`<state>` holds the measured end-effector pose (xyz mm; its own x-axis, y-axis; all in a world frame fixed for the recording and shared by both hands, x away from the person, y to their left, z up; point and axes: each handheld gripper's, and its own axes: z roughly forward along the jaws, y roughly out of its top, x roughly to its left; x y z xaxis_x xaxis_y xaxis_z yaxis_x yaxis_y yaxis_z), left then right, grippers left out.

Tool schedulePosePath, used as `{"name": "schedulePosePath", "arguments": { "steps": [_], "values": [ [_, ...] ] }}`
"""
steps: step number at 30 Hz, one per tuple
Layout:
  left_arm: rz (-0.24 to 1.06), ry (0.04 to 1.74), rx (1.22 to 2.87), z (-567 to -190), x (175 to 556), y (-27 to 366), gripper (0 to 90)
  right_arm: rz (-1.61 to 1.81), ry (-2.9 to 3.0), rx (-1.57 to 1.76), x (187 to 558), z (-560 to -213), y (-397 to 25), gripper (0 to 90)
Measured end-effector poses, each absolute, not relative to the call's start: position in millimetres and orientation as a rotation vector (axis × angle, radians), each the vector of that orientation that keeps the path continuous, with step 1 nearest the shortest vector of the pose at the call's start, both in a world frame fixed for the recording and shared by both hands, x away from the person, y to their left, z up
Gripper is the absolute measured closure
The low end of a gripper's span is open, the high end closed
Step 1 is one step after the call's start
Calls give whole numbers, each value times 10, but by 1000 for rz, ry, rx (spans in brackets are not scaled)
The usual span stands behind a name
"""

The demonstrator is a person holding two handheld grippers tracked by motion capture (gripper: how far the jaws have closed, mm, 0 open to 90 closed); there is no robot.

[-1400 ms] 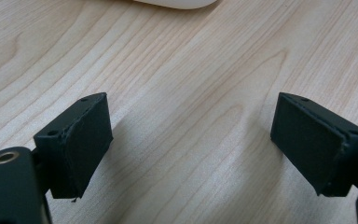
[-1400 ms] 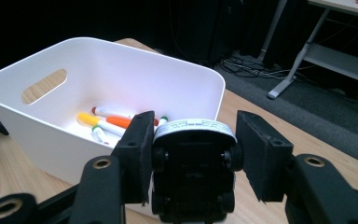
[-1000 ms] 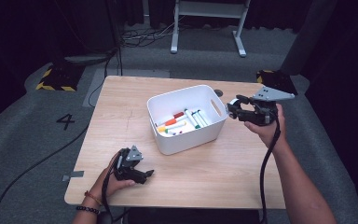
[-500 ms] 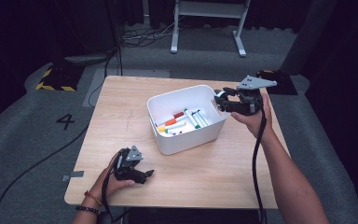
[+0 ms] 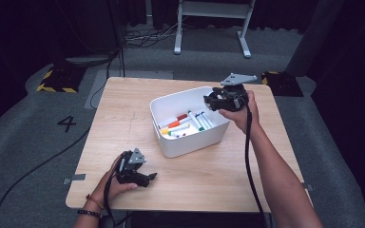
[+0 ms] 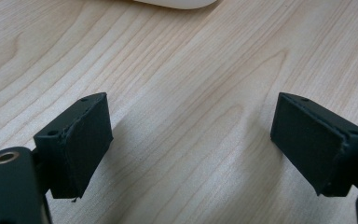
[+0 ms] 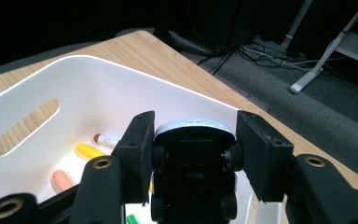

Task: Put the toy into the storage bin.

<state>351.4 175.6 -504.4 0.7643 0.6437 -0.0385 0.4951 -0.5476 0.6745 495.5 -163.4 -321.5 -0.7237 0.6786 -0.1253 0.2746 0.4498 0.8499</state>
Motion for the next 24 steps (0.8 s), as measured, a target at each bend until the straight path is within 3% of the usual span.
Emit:
{"name": "schedulePosePath", "arguments": {
  "steps": [14,24],
  "values": [
    [278,846,2266,-5043,3514,1756,126,1056,2381,832,5159,-3404,-1262,491],
    [284,841,2265,-5044,3513,1759,128,934,2506,809,5169,-3528,-1218,491]
  ]
}}
